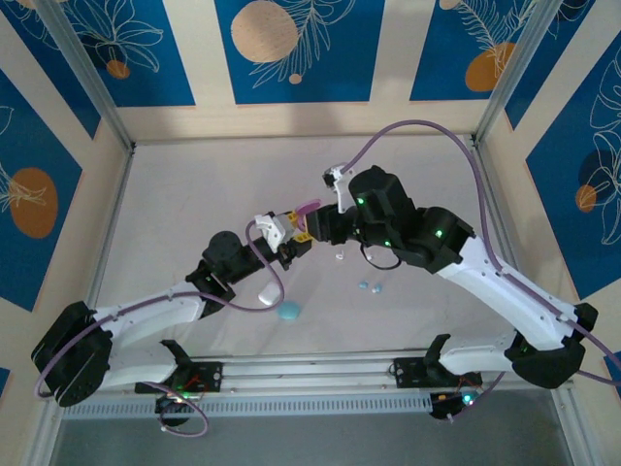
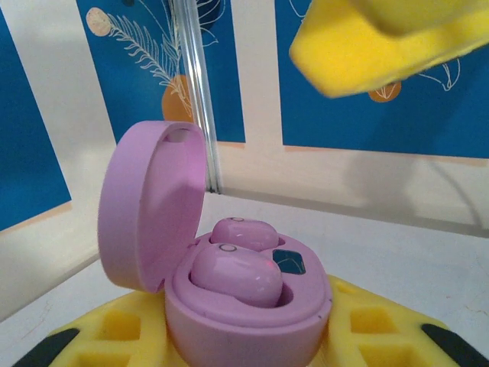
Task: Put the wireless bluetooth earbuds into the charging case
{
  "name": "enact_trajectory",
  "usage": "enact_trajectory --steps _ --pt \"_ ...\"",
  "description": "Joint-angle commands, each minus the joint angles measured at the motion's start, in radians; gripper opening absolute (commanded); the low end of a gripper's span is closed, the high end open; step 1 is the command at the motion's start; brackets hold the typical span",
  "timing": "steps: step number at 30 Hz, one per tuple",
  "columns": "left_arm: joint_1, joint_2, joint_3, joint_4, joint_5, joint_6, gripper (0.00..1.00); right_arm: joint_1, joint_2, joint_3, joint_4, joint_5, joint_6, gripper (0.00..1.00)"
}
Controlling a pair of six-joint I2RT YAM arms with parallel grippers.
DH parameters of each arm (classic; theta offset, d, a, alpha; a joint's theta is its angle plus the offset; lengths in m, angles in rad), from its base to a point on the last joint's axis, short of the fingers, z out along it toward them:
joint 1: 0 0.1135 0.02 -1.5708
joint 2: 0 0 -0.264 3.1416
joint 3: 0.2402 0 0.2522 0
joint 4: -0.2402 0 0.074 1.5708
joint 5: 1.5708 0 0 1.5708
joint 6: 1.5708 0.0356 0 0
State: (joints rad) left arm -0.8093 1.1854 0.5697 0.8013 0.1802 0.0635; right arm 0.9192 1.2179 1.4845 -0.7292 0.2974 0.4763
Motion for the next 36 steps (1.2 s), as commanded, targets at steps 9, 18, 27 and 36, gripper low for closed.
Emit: enact_trajectory --steps 9,18,27,36 --pt "-0.009 -0.086 0.006 -0.024 0.159 0.012 0.36 -0.283 0.021 -0.01 0.059 -0.353 0.058 0.44" --pt "-0.007 -0.101 0.029 -0.047 0.128 -0.016 0.37 -0.301 0.131 0.037 -0.01 -0.591 0.002 0.5" --pt "-0.007 -0.059 0.061 0.008 0.159 -0.071 0.37 -0.412 -0.031 -0.246 0.165 -0.839 0.123 0.57" --pt "-0.007 0.0 0.107 0.071 0.222 -0.142 0.38 -0.463 0.016 -0.328 0.342 -1.123 0.262 0.56"
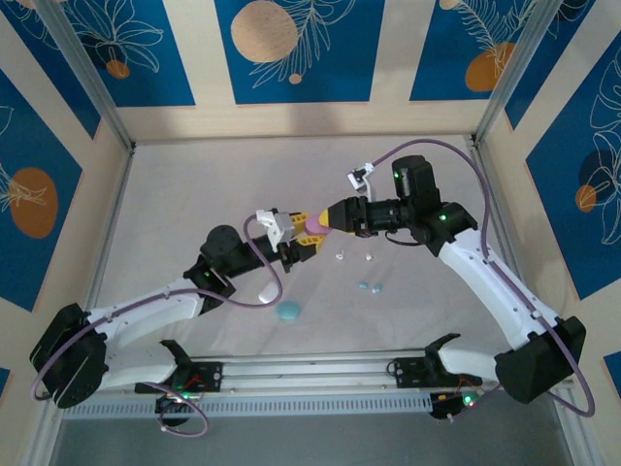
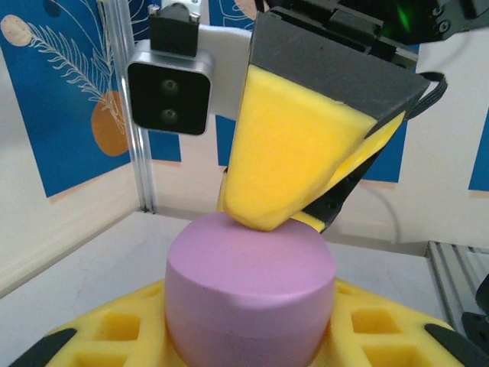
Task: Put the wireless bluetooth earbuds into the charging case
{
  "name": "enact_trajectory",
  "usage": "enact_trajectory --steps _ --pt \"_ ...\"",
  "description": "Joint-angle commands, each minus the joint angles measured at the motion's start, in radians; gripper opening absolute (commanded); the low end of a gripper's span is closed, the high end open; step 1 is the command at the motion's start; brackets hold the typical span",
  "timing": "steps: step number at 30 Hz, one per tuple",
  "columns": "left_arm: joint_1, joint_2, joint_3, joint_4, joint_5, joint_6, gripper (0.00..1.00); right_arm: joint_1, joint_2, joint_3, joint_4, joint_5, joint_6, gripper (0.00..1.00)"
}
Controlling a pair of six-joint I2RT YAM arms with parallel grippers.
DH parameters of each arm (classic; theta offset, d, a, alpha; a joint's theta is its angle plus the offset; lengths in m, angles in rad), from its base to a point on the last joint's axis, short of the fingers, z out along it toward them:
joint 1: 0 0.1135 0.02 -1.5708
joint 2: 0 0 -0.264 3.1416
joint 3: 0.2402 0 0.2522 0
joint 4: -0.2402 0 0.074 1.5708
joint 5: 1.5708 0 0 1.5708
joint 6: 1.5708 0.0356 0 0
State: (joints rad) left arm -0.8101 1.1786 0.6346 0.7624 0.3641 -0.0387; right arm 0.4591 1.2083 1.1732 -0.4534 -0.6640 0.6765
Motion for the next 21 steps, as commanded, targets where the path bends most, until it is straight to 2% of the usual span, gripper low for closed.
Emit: enact_trajectory --steps 1,5,11,16,21 --pt "-0.006 0.01 0.042 0.119 0.039 -0.044 0.38 -0.004 0.034 -0.017 0.073 -0.18 0.069 0.54" --pt "-0.006 0.028 0.051 0.131 0.056 -0.049 0.38 -0.007 0.043 -0.04 0.133 -0.211 0.116 0.49" --pt "-0.006 0.038 0.057 0.1 0.038 -0.03 0.42 -0.018 0.03 -0.083 0.183 -0.205 0.155 0.24" --pt "-0.006 0.037 0.06 0.052 0.007 -0.005 0.53 -0.051 -0.013 -0.14 0.21 -0.145 0.176 0.16" --pt "-0.007 0.026 0.044 0.008 -0.029 0.009 0.75 -0.098 -0.048 -0.199 0.264 -0.084 0.217 0.15"
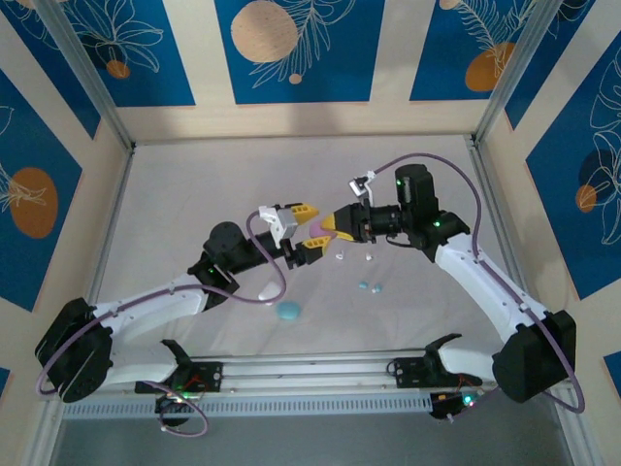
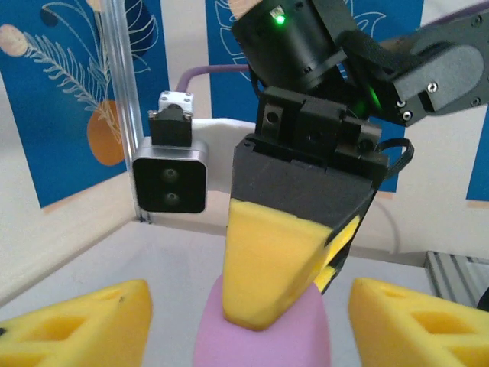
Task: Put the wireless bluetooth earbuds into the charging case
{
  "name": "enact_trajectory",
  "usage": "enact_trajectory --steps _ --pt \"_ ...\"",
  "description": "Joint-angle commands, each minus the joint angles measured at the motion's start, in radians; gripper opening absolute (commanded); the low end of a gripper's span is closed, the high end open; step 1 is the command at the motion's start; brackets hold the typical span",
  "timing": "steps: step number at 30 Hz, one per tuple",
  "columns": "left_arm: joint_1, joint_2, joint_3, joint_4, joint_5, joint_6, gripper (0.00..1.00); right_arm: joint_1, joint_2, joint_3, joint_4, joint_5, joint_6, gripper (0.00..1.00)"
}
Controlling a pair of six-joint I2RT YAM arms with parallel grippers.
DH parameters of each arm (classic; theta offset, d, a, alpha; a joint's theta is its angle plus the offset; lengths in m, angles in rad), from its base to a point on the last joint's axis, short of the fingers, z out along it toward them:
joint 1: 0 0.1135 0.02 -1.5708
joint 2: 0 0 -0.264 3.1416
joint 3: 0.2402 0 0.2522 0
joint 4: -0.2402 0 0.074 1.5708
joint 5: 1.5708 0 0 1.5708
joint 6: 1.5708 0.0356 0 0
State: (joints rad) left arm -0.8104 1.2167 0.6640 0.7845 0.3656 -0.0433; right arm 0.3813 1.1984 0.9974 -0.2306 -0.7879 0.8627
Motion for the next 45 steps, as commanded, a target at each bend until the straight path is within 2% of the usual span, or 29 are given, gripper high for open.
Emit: enact_trajectory --steps 1,5,9,14,19,25,31,34,36,39,45 --pt "-0.006 -0.02 0.006 -0.016 -0.043 0.013 0.78 -0.028 -0.042 -0.032 0.043 0.059 0.032 0.15" --pt "-0.006 -0.076 -0.042 -0.055 -0.143 0.017 0.85 -0.056 -0.036 -0.074 0.021 0.201 0.0 0.15" --pt "-0.003 -0.159 -0.033 -0.264 -0.307 0.023 0.88 -0.073 0.042 -0.123 0.049 0.355 -0.011 0.15" --pt "0.022 -0.185 0.043 -0.562 -0.489 0.002 0.91 -0.077 0.232 -0.096 0.117 0.372 0.057 0.15" --pt "0.068 -0.149 0.122 -0.71 -0.459 -0.049 0.93 -0.062 0.42 0.049 0.057 0.425 0.052 0.15" --pt "0.073 -0.138 0.204 -0.922 -0.469 -0.144 0.94 -0.029 0.638 0.299 -0.119 0.435 0.006 0.16" --pt "0.079 -0.143 0.138 -0.898 -0.451 -0.113 0.95 0.029 0.861 0.527 -0.229 0.433 -0.102 0.19" --pt "0.087 -0.174 0.15 -0.929 -0.516 -0.175 0.95 0.056 0.918 0.594 -0.283 0.448 -0.132 0.19" --pt "0.089 -0.199 0.158 -0.95 -0.516 -0.192 0.94 0.065 0.943 0.614 -0.282 0.458 -0.157 0.19" --pt "0.088 -0.25 0.156 -0.993 -0.569 -0.251 0.94 0.056 0.996 0.658 -0.308 0.43 -0.18 0.19" --pt "0.09 -0.291 0.181 -1.084 -0.585 -0.308 0.95 0.032 1.023 0.667 -0.339 0.46 -0.206 0.21"
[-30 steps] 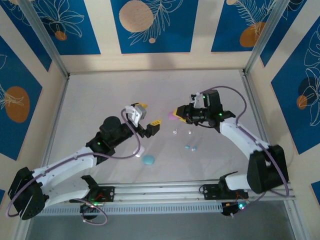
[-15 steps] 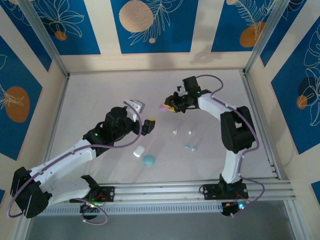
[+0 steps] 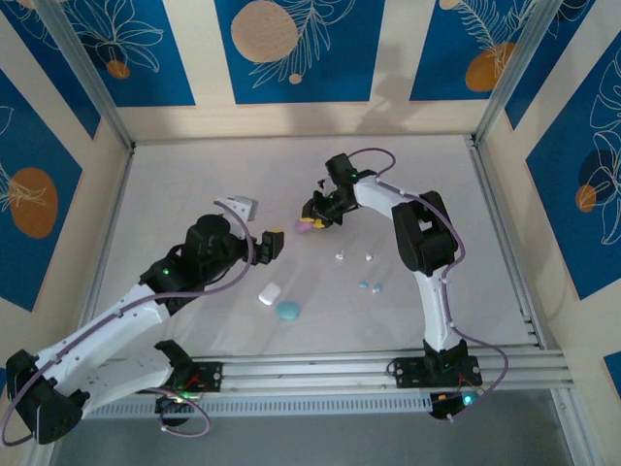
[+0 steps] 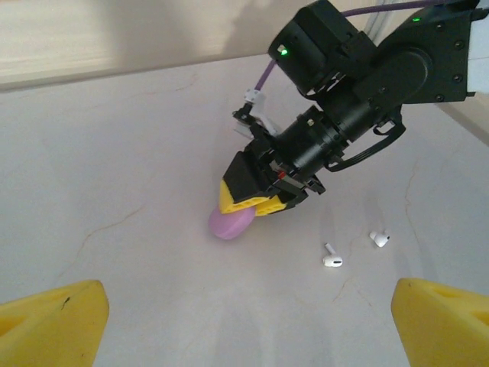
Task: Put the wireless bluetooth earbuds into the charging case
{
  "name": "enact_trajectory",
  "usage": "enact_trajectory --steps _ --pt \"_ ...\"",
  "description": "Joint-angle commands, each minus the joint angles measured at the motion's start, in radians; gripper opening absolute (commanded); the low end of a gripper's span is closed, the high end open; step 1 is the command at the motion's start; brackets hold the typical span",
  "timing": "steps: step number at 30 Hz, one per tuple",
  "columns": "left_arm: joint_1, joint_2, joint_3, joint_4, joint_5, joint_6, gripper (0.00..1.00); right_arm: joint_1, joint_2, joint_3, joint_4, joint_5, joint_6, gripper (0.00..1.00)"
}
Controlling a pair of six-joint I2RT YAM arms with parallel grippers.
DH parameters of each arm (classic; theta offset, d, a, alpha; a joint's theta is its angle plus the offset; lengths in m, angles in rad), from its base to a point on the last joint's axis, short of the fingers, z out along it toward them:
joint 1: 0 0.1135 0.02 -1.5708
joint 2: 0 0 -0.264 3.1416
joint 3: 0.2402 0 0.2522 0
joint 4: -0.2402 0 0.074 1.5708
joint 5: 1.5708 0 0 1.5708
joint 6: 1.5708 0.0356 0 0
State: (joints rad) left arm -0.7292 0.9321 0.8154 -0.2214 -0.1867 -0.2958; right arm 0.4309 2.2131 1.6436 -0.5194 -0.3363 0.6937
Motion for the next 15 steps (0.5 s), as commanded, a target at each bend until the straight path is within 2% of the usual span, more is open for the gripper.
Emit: enact_trajectory --steps 1,10,15 --pt "0.009 -0.008 0.03 -0.086 -0.031 -0.063 0.95 -0.023 0.009 0.016 -0.054 0.017 -0.037 0.21" --pt "0.009 -0.025 0.024 -0.106 -0.005 -0.048 0.95 -0.034 -0.005 0.001 -0.13 0.067 -0.111 0.38" --pt "0.01 -0.028 0.028 -0.131 0.026 -0.045 0.95 -0.028 -0.047 -0.041 -0.148 0.14 -0.129 0.45"
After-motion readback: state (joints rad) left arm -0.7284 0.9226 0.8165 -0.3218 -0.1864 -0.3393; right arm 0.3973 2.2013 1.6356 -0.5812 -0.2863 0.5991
